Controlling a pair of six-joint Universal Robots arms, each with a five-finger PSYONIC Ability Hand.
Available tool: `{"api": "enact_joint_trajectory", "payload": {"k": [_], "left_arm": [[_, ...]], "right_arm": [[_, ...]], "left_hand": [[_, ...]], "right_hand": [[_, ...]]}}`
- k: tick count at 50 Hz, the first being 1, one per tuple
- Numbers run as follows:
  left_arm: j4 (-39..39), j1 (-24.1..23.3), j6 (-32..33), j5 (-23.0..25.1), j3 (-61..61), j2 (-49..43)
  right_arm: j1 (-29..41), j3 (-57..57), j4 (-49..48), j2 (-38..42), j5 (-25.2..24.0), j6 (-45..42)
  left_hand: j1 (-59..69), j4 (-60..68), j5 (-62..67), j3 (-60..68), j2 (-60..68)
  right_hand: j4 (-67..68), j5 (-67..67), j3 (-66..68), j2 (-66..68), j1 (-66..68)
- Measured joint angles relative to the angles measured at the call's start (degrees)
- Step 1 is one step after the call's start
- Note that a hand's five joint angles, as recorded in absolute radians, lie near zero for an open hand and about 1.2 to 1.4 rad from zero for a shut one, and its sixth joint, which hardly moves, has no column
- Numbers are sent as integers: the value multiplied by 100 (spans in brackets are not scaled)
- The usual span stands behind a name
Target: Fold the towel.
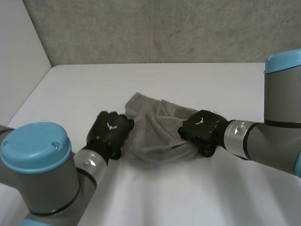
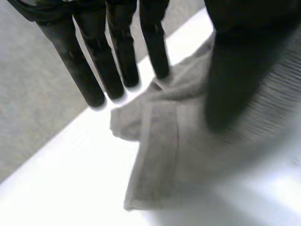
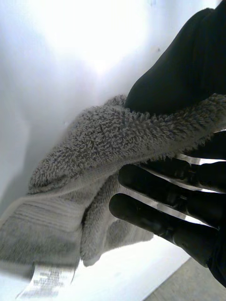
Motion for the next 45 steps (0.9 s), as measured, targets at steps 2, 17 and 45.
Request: {"api": "enact_joint_trajectory", "payload": {"k": [2,17,45], "left_arm": [[-51,3,0,30,-55,43],[-64,384,-167,864,-9,150],[-1012,255,-3412,1431,499,-499]], "right_arm": [[-4,-11,-20,-34,3,101],[-49,-109,-265,-597,33,797],[38,-91,-960,-963,357,2517]], "left_hand": [[-1149,-1465,-1489,-1541,-1348],[-2330,-2665,-2690,-2698,-2523],[-1592,-1932,-1949,-1985,-1743]], "right_hand": [[0,0,0,0,0],[0,0,0,0,0],[0,0,0,0,0]]}}
